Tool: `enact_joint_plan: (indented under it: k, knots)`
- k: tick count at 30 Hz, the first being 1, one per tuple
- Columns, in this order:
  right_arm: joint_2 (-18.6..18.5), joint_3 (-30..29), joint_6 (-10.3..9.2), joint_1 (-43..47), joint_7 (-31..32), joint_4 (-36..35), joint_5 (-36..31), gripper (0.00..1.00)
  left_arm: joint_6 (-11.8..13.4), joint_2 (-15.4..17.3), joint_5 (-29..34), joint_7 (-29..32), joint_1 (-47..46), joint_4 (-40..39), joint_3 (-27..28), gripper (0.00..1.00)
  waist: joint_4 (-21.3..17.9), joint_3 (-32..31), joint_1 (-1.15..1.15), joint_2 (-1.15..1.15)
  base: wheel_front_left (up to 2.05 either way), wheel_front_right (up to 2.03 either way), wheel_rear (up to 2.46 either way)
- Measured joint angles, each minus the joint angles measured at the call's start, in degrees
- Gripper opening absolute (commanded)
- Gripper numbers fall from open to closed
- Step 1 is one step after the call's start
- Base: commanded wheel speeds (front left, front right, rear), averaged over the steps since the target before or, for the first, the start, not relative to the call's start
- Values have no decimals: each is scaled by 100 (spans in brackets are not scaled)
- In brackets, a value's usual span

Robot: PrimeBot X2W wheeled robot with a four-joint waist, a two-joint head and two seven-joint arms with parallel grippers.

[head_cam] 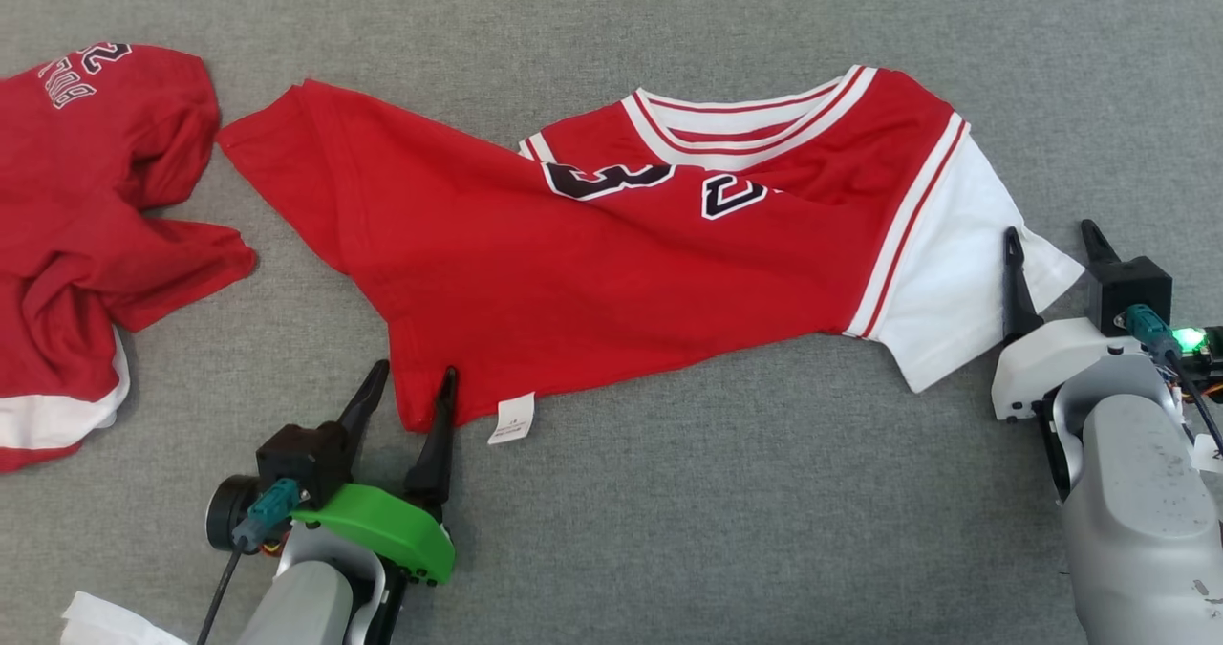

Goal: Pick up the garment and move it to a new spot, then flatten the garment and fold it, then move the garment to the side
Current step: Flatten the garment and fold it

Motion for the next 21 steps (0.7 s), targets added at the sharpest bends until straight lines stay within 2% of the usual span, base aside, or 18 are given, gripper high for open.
enact_joint_plan:
  k: [16, 17, 18, 19, 20, 21]
  knots:
    - [0, -85, 2, 444, -30, 294, 157, 100, 3, -35, -55, 9, 204, 282, -160, 100, -47, -410, 0, 0, 0, 0, 0]
    - [-1, -36, 1, 433, -30, 319, 168, 85, 3, -32, -56, 9, 197, 291, -186, 100, -52, -405, 0, 0, 0, 0, 0]
    - [-1, 14, -1, 413, -31, 358, 181, 50, 5, -12, -56, 8, 182, 305, -227, 100, -56, -399, 0, 0, 0, 0, 0]
    - [-15, 80, -1, 383, -32, 402, 205, 35, 21, 24, -56, 3, 152, 333, -299, 100, -62, -390, 0, 0, 0, 0, 0]
    - [-26, 149, -2, 355, -33, 438, 212, 0, 29, 60, -56, 1, 125, 360, -356, 100, -68, -379, 0, 0, 0, 0, 0]
    - [-35, 210, -2, 331, -34, 477, 225, 0, 30, 82, -56, -1, 95, 388, -408, 44, -71, -371, 0, 0, 0, 0, 0]
